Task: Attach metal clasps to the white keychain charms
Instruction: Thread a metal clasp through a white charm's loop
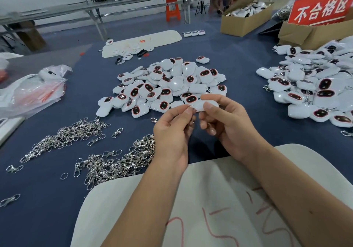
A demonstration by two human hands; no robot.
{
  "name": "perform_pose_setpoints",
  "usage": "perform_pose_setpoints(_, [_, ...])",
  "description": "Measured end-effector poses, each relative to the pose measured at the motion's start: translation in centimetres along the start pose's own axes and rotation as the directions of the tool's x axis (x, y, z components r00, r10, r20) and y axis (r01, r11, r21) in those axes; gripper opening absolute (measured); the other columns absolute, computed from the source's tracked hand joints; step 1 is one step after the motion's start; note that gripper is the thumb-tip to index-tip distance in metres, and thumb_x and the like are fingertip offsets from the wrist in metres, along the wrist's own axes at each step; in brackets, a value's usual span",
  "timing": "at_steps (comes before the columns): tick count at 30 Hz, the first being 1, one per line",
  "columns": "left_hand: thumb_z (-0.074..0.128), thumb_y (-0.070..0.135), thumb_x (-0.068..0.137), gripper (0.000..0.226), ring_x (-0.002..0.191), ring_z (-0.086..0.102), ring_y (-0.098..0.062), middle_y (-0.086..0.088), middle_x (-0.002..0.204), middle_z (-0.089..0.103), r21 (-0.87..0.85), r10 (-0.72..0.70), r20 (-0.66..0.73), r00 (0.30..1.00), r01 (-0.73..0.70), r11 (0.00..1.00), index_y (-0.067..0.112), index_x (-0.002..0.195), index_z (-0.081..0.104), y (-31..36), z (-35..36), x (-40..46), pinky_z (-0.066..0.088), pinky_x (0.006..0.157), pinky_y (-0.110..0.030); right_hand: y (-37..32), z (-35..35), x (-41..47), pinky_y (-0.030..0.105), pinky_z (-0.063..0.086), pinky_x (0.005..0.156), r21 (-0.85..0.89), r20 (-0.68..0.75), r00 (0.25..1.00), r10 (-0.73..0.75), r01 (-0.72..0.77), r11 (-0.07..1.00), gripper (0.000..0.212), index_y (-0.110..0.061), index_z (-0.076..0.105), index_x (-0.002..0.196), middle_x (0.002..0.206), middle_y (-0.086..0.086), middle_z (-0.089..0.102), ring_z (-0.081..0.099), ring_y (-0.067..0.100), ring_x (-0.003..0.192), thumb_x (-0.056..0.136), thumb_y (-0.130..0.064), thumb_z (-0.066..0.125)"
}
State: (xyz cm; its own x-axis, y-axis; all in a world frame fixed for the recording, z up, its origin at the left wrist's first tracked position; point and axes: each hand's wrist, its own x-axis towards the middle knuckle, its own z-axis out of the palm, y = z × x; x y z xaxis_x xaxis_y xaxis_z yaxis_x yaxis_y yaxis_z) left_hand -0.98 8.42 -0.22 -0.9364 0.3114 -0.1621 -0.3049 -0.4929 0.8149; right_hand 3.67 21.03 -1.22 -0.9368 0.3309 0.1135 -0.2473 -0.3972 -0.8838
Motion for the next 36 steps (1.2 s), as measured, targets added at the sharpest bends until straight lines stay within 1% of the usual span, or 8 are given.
perform_pose_setpoints(5, [0.073,-0.003,0.088,0.012,0.066,0.065,-0.01,-0.002,0.071,0.072,0.367,0.223,0.012,0.975,-0.212,0.906,0.008,0.083,0.072,-0.1,-0.6,0.6,0.053,0.068,-0.022,-0.1,0.2,0.0,0.02,0.041,0.045,-0.026,-0.053,0.999,-0.009,0.008,1.0,0.036,-0.006,0.069,0.111,0.071,0.009,0.068,0.06,0.016,0.054,0.083,-0.027,0.076])
perform_pose_setpoints(8, [0.075,0.0,0.085,0.015,0.066,0.064,-0.006,0.009,0.07,0.07,0.72,0.44,0.261,0.859,-0.477,0.504,0.013,0.079,0.073,0.4,-1.3,1.2,0.053,0.068,-0.022,0.1,0.1,0.0,0.019,0.04,0.043,-0.073,-0.085,0.996,-0.03,0.024,0.997,0.023,-0.009,0.07,0.103,0.068,0.007,0.066,0.059,0.016,0.051,0.088,-0.025,0.076])
perform_pose_setpoints(12, [0.07,0.001,0.085,0.017,0.071,0.061,-0.007,0.017,0.072,0.064,0.811,0.433,0.477,0.764,-0.573,0.118,0.017,0.08,0.073,0.5,-1.7,1.4,0.05,0.071,-0.025,0.6,0.1,-0.2,0.022,0.042,0.043,-0.228,-0.087,0.994,-0.068,0.046,0.973,0.007,-0.01,0.07,0.102,0.068,0.009,0.065,0.059,0.019,0.052,0.099,-0.016,0.072])
perform_pose_setpoints(14, [0.073,0.002,0.085,0.016,0.072,0.064,-0.006,0.017,0.072,0.066,0.817,0.449,0.422,0.787,-0.545,0.187,0.017,0.082,0.074,0.4,-1.9,1.4,0.052,0.072,-0.02,0.6,0.2,-0.2,0.022,0.043,0.044,-0.23,-0.076,0.995,-0.071,0.052,0.972,0.007,-0.01,0.069,0.104,0.068,0.008,0.066,0.059,0.019,0.053,0.1,-0.015,0.07])
perform_pose_setpoints(19, [0.076,-0.005,0.085,0.022,0.077,0.071,-0.012,-0.001,0.079,0.075,0.449,0.285,0.097,0.953,-0.298,0.842,0.017,0.09,0.073,-0.1,-1.2,0.9,0.055,0.075,-0.021,0.1,0.0,-0.2,0.021,0.045,0.051,-0.036,0.021,1.0,-0.007,0.008,0.999,0.023,-0.002,0.066,0.12,0.076,0.009,0.069,0.06,0.018,0.061,0.1,-0.013,0.064])
perform_pose_setpoints(22, [0.071,-0.001,0.09,0.015,0.074,0.068,-0.013,-0.007,0.082,0.076,0.192,0.132,0.057,0.99,-0.141,0.971,0.012,0.097,0.074,-0.2,-0.6,0.3,0.055,0.071,-0.021,-0.1,0.0,-0.1,0.02,0.045,0.052,0.037,0.027,0.999,0.016,-0.017,0.999,0.029,-0.003,0.067,0.119,0.075,0.006,0.067,0.06,0.016,0.061,0.094,-0.017,0.067])
perform_pose_setpoints(30, [0.072,-0.003,0.089,0.017,0.069,0.068,-0.01,-0.002,0.076,0.076,0.27,0.222,-0.045,0.974,-0.202,0.941,0.013,0.09,0.076,-0.1,-0.6,0.4,0.055,0.067,-0.021,0.2,0.0,0.0,0.02,0.045,0.049,-0.02,0.0,1.0,0.011,-0.011,1.0,0.039,-0.003,0.066,0.118,0.075,0.009,0.068,0.06,0.017,0.059,0.085,-0.024,0.071])
perform_pose_setpoints(36, [0.076,0.003,0.084,0.016,0.074,0.069,-0.004,0.011,0.078,0.075,0.761,0.486,0.258,0.835,-0.486,0.431,0.019,0.087,0.08,0.7,-1.2,0.7,0.056,0.074,-0.026,0.1,0.0,-0.1,0.021,0.042,0.046,-0.078,-0.041,0.999,-0.009,0.006,0.997,0.027,-0.007,0.067,0.11,0.069,0.007,0.066,0.059,0.018,0.054,0.089,-0.023,0.072])
